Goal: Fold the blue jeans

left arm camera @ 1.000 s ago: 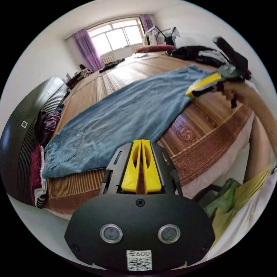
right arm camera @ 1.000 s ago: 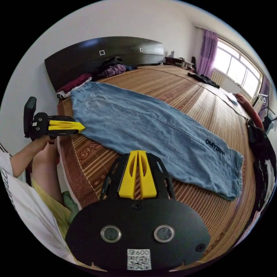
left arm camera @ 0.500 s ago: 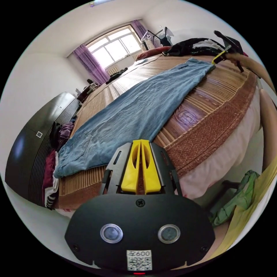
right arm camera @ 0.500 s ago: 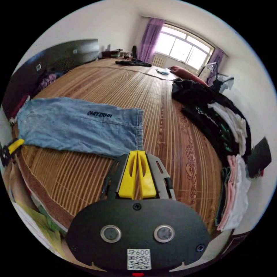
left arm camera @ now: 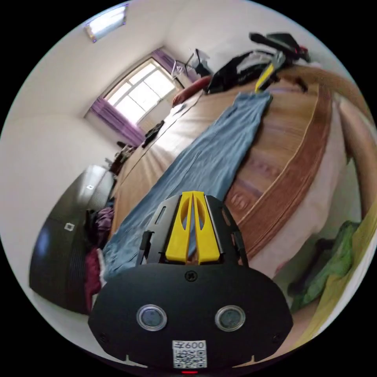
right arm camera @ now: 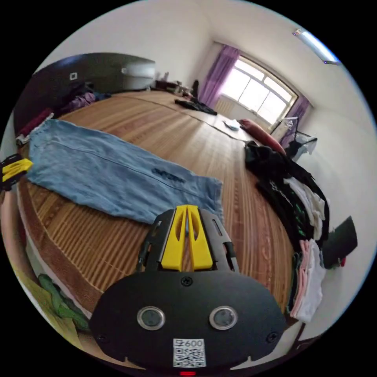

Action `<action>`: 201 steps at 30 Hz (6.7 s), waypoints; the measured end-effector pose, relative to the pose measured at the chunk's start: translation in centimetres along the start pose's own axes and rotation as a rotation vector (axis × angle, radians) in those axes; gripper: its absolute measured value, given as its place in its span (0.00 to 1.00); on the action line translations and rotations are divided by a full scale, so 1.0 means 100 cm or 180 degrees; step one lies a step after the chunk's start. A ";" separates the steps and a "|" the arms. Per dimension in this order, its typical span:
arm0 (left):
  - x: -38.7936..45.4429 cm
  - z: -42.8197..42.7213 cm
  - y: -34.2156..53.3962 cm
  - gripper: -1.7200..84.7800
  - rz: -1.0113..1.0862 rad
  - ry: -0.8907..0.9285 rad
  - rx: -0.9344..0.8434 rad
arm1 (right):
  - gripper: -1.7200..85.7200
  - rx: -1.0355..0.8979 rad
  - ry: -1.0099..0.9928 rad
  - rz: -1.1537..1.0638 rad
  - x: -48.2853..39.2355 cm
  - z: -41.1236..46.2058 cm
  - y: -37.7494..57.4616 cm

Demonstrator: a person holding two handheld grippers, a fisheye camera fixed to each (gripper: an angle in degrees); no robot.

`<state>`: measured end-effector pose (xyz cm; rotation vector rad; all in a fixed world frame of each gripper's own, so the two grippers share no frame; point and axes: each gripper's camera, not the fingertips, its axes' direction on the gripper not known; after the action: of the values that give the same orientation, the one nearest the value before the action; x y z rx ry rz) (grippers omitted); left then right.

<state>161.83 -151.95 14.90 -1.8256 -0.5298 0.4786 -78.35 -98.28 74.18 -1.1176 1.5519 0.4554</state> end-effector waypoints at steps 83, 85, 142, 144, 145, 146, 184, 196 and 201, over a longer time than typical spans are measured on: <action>0.197 -0.093 -0.217 0.02 -0.0854 0.0613 0.0203 | 0.03 -0.0344 -0.0692 0.2014 0.135 -0.390 -0.107; 0.194 -0.094 -0.247 0.02 -0.0896 0.0626 0.0258 | 0.03 -0.0383 -0.0634 0.1991 0.133 -0.393 -0.108; -0.436 -0.308 -0.977 0.10 -0.3889 0.0403 0.0486 | 0.01 -0.0980 0.1136 0.0872 0.042 -0.178 0.137; -0.414 -0.305 -1.032 0.06 -0.3111 0.1149 0.0426 | 0.01 -0.0946 0.1054 0.0943 0.045 -0.175 0.154; -0.398 -0.303 -1.065 0.05 -0.2671 0.1295 0.0162 | 0.01 -0.0923 0.1021 0.0989 0.046 -0.174 0.164; -0.382 -0.301 -1.090 0.05 -0.2378 0.1120 -0.0169 | 0.01 -0.0854 0.1077 0.1032 0.044 -0.175 0.173; -0.592 -0.349 -0.893 0.12 -0.4777 0.1334 0.0160 | 0.01 0.0344 -0.1908 -0.0250 -0.418 -0.045 0.341; -0.488 -0.387 -0.885 0.03 -0.3455 0.1094 0.0833 | 0.01 0.0557 -0.1504 -0.0617 -0.467 -0.015 0.436; -0.408 -0.381 -0.894 0.03 -0.2830 0.1183 0.0990 | 0.01 0.0620 -0.1389 -0.0757 -0.473 -0.007 0.456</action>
<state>139.16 -179.77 113.98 -1.1767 -0.8732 -0.3614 -119.75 -57.76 105.07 -0.9603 1.0446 0.3493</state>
